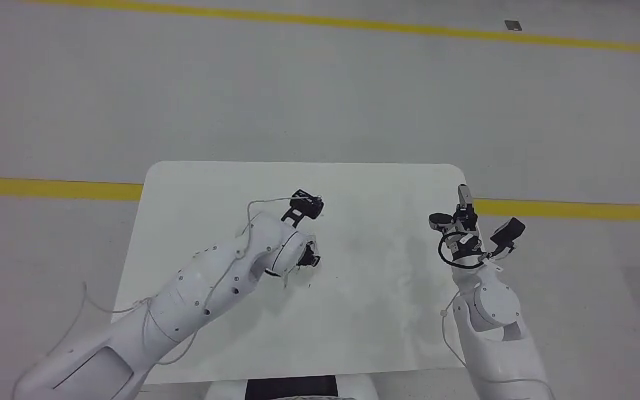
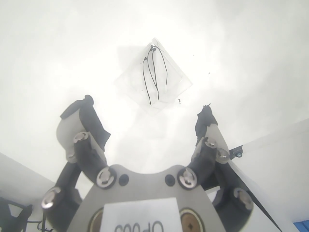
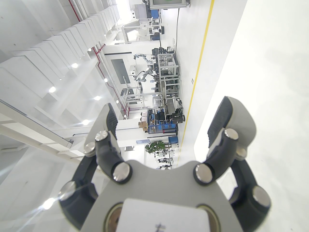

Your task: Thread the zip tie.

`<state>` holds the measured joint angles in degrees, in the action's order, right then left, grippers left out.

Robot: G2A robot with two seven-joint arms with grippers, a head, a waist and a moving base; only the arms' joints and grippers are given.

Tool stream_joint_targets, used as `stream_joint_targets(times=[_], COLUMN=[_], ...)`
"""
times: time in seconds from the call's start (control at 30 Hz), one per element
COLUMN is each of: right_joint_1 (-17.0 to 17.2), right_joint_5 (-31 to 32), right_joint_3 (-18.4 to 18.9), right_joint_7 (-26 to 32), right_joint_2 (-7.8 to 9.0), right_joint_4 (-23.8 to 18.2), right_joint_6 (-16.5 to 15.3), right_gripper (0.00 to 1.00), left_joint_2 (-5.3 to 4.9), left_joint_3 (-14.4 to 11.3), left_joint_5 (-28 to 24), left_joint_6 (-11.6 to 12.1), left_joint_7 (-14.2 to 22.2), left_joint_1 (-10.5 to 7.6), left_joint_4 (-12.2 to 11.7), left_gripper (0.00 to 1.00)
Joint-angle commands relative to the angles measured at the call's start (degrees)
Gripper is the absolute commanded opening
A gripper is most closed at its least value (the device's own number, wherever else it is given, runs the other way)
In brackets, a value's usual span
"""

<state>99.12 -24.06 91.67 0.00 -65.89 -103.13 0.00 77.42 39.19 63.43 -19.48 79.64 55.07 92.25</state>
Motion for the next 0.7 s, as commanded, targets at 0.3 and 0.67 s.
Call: stream_joint_targets(times=[0.3,0.67], right_joint_1=[0.0,0.0], right_joint_5=[0.0,0.0], right_joint_3=[0.0,0.0], right_joint_7=[0.0,0.0], right_joint_2=[0.00,0.00], right_joint_4=[0.0,0.0], right_joint_6=[0.0,0.0], right_gripper=[1.00,1.00], left_joint_2=[0.43,4.06], left_joint_3=[-0.1,1.9], left_joint_5=[-1.2,-2.5], left_joint_6=[0.0,0.0], left_joint_7=[-0.9,0.0], left_joint_1=[0.10,-0.45], left_joint_4=[-0.9,-5.9], left_gripper=[1.00,1.00])
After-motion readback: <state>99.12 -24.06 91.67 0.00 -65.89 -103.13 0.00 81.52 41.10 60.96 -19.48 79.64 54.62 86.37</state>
